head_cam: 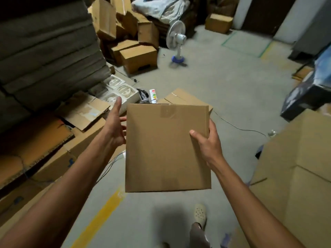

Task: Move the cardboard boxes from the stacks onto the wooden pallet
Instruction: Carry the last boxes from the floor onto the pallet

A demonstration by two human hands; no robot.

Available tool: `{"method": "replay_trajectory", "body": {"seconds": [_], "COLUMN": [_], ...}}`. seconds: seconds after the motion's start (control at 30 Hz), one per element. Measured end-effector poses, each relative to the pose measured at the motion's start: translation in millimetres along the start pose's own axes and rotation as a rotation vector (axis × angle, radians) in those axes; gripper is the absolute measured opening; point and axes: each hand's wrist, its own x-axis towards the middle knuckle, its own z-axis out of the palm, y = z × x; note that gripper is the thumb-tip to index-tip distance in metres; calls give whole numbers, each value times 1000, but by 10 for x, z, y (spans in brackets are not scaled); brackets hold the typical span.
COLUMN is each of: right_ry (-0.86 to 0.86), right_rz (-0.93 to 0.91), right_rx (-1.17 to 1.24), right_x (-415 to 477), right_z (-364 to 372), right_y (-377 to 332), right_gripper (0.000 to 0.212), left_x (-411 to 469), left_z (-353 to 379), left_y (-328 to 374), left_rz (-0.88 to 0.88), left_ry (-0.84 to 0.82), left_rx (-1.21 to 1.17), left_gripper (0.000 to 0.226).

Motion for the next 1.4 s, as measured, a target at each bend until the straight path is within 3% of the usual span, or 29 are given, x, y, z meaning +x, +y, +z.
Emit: {"method": "replay_trajectory", "body": {"seconds": [0.13, 0.27, 0.43, 0.5, 0.53, 0.63, 0.7, 0.83, 0.97, 1.07, 1.2, 1.3, 1.4], "right_ry": [112, 239, 355, 384, 389, 405, 405, 577, 725, 775, 822, 844, 863], "right_rz": [-34, -68, -92, -34, 12, 209, 290, 305, 247, 183, 124, 107, 109], "right_rx": [-54, -70, -6, 84, 146, 309, 422, 480, 447, 398, 354, 339, 330], "right_x": [-423, -732, -967, -1045, -1071, -1166, -1235, -1350, -1455, -1561, -1609, -1599, -1509], "right_z": [-231, -560, -1062, -1302, -1436, -1864, -2187, -2815, -3421, -3847, -4367, -4736, -5078], "right_y": [-189, -377, -624, -717, -745, -844, -903, -1029, -1013, -972, -846, -755, -655], "right_gripper": [92, 95, 67, 59, 63, 112, 121, 110, 82, 53, 45, 27, 26], "left_x": [-202, -402, -645, -758, -837, -1056, -1190, -1477, -1747, -1902, -2071, -2071, -1964], "left_z": [196, 594, 1113, 1355, 1489, 1917, 2213, 2774, 3253, 3653, 4258, 4629, 5000], "left_y": [168, 244, 230, 191, 165, 45, -40, -266, -495, -711, -1055, -1270, -1412], "left_rz": [-12, 36, 123, 187, 218, 295, 338, 394, 359, 264, 158, 128, 169], "left_ry": [-84, -181, -421, -494, -522, -594, -630, -749, -886, -895, -842, -912, -949], "left_rx": [96, 188, 236, 220, 218, 207, 196, 184, 222, 203, 199, 281, 320], "left_gripper": [104, 70, 58, 43, 34, 23, 23, 21, 61, 42, 16, 33, 52]}}
